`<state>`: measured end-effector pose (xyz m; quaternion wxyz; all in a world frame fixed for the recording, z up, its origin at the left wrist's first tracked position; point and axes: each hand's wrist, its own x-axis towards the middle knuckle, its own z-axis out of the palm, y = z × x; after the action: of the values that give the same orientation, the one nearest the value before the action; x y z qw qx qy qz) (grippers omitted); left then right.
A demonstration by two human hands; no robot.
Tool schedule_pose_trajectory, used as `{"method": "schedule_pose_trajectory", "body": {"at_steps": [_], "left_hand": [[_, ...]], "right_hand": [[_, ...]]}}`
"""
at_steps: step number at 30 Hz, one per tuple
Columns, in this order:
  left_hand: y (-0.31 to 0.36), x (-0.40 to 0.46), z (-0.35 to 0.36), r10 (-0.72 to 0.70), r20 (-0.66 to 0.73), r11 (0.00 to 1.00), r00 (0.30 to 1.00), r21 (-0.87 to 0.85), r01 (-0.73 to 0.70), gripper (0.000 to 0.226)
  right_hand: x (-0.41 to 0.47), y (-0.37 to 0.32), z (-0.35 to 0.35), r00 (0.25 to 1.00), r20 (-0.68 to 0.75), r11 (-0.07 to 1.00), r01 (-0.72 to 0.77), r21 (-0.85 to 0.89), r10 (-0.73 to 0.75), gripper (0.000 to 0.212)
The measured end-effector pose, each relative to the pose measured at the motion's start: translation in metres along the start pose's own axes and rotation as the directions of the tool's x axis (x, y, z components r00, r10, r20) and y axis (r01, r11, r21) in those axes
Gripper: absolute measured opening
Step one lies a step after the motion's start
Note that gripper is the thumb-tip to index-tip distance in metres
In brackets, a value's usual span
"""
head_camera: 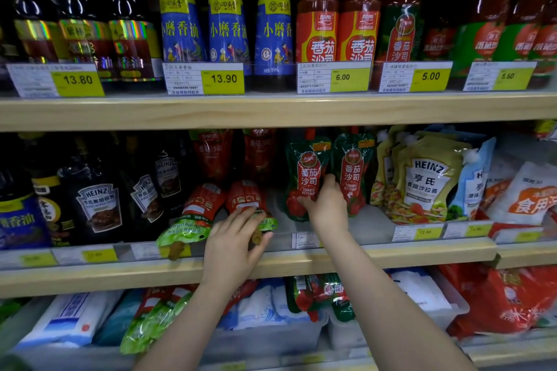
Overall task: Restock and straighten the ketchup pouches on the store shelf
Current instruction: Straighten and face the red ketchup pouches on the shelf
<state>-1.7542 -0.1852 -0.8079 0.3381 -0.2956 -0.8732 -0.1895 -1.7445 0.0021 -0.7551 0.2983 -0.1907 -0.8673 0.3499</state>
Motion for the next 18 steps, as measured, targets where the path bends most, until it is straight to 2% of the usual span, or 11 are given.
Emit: {"method": "schedule_pose_trajectory", "body": {"at_steps": [7, 11, 14, 16, 18], "left_hand": [[-0.001, -0.001, 0.001, 0.005, 0.008, 1.0, 1.0, 0.007, -0.005, 0.043], [0.003, -0.001, -0.004, 0.012, 0.032, 1.0, 0.999, 0.017, -0.012, 0.047], [0.003, -0.002, -0.006, 0.02, 0.041, 1.0, 0.999, 0.008, -0.02, 0.049], [0.003, -0.003, -0.007, 0.043, 0.041, 0.999, 0.998, -0.023, -0.042, 0.041], [0.002, -0.003, -0.008, 0.072, 0.051, 0.996, 0.996, -0.047, -0.07, 0.04]], "right_hand": [[0.001, 0.003, 0.001, 1.0, 0.026, 1.0, -0.004, -0.028, 0.005, 0.063], [-0.01, 0.012, -0.015, 0.997, 0.031, 0.995, 0.068, -0.067, -0.066, 0.068], [-0.025, 0.034, -0.034, 0.983, 0.051, 0.97, 0.181, -0.164, -0.175, 0.047], [-0.035, 0.051, -0.045, 0.968, 0.1, 0.937, 0.248, -0.246, -0.23, 0.032], [-0.039, 0.063, -0.051, 0.947, 0.173, 0.9, 0.312, -0.304, -0.27, 0.03]]}}
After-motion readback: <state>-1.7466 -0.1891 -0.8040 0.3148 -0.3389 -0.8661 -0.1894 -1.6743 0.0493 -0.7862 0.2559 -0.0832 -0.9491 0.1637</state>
